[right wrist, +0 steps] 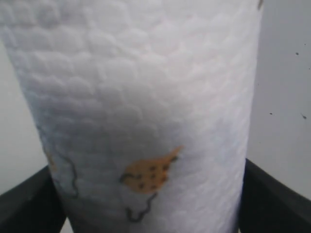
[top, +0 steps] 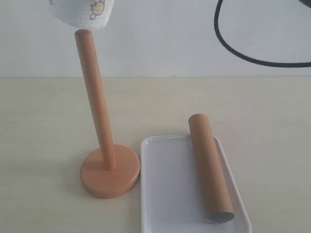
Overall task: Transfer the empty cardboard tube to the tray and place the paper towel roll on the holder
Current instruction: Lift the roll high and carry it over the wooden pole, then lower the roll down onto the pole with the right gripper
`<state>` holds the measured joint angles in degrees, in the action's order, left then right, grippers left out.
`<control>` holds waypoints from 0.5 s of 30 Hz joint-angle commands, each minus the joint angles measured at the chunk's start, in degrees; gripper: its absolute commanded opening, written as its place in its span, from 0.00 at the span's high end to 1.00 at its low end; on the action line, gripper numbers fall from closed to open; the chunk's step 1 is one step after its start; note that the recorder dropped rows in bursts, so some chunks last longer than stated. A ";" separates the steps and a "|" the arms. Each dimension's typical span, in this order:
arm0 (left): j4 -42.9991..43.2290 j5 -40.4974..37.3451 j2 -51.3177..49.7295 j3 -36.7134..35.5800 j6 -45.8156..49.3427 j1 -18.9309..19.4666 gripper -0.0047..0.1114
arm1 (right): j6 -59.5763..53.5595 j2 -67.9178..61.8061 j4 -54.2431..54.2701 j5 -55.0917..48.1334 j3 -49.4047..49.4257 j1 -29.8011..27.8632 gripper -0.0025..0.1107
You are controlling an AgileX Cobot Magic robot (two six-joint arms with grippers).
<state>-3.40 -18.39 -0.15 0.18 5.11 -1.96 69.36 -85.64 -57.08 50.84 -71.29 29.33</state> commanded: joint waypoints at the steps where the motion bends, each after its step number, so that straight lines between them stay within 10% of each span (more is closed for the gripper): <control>1: -0.18 0.22 0.15 -0.18 0.10 0.23 0.92 | -2.37 -0.76 1.63 -1.61 -0.85 0.62 0.98; 15: -0.18 0.22 0.15 -0.18 0.10 0.23 0.92 | -0.54 -4.92 -2.48 0.41 -0.74 0.62 0.98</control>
<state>-3.40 -18.39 -0.15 0.18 5.11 -1.96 68.20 -90.24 -59.44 49.32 -71.29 29.73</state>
